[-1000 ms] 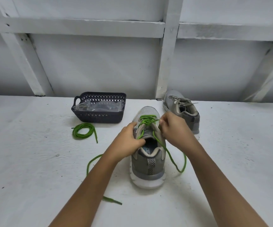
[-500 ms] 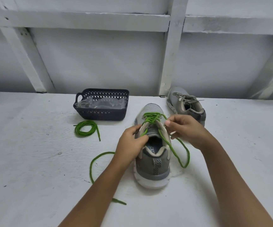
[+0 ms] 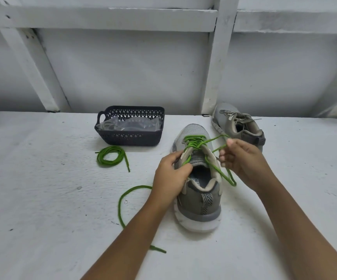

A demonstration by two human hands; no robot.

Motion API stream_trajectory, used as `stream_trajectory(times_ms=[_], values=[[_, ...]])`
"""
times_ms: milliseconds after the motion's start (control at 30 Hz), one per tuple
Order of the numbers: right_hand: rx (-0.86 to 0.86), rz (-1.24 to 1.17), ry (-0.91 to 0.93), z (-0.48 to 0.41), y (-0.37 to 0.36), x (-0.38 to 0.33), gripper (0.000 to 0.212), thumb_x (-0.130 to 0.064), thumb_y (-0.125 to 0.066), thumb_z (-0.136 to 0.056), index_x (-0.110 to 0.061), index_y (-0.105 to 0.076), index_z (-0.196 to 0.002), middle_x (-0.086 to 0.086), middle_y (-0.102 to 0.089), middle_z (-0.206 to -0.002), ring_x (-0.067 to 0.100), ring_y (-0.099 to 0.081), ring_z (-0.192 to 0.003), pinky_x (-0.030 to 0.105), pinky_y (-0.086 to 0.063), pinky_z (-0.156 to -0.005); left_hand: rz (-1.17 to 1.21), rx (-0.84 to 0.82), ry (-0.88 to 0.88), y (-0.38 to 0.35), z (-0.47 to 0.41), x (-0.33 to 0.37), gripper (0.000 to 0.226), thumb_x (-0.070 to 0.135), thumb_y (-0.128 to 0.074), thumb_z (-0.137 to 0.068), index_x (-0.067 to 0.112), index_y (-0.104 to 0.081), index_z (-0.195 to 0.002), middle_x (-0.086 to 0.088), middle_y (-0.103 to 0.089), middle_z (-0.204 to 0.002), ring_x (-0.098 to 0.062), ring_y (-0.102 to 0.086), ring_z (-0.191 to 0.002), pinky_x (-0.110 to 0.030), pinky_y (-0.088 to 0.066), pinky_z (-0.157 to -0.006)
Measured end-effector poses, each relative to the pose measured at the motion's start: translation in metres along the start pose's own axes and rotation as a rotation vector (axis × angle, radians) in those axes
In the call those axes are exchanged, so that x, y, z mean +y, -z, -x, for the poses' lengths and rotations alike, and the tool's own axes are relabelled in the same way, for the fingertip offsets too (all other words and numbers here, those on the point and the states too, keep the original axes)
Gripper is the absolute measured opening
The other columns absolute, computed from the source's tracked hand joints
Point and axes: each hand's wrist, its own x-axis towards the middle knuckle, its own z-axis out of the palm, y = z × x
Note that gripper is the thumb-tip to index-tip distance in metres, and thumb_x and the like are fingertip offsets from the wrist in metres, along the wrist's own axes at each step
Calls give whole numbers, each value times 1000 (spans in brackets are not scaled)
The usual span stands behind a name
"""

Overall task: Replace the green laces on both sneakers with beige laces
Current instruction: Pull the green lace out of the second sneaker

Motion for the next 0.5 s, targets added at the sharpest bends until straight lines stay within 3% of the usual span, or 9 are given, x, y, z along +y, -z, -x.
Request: stream_trajectory(times_ms=[67, 167, 233, 300, 500], values=[[87, -144, -41, -2, 5, -4, 31, -25, -45, -96, -8, -48, -70, 2, -57, -56, 12, -52, -48, 20, -46, -45, 4, -9, 5, 0, -1, 0, 57, 33, -52, -62, 26, -65, -117, 6, -66, -113, -9, -60, -105, -35, -48, -96], [-37, 17, -94, -1, 7, -4, 35, -40, -52, -83, -6, -58, -77, 2, -56, -58, 11, -49, -48, 20, -42, -45, 17, 4, 9, 0, 0, 0, 57, 33, -52, -62, 26, -66, -116, 7, -65, -114, -7, -59, -105, -33, -48, -96], [-124, 243, -26, 3, 3, 2, 21, -27, -59, -82, -8, -66, -85, 1, -56, -60, 9, -48, -50, 19, -41, -48, 25, 10, 0, -1, -1, -1, 55, 32, -53, -62, 26, -66, -115, 8, -66, -112, -8, -60, -105, -35, -48, -97], [-86, 316, 62, 4, -2, 2, 9, -10, -60, -87, -6, -66, -81, 2, -59, -61, 8, -50, -52, 20, -43, -51, 29, 12, -6, -1, -1, -2, 55, 32, -54, -63, 26, -66, -116, 8, -66, -112, -9, -60, -106, -37, -48, -97], [116, -169, 59, 2, 3, -13, 23, -10, -41, -99, -11, -48, -77, 0, -61, -58, 11, -58, -52, 20, -49, -48, 28, 15, -17, 0, 0, 0, 50, 27, -53, -63, 27, -68, -111, 7, -69, -105, -10, -62, -101, -34, -49, -95]])
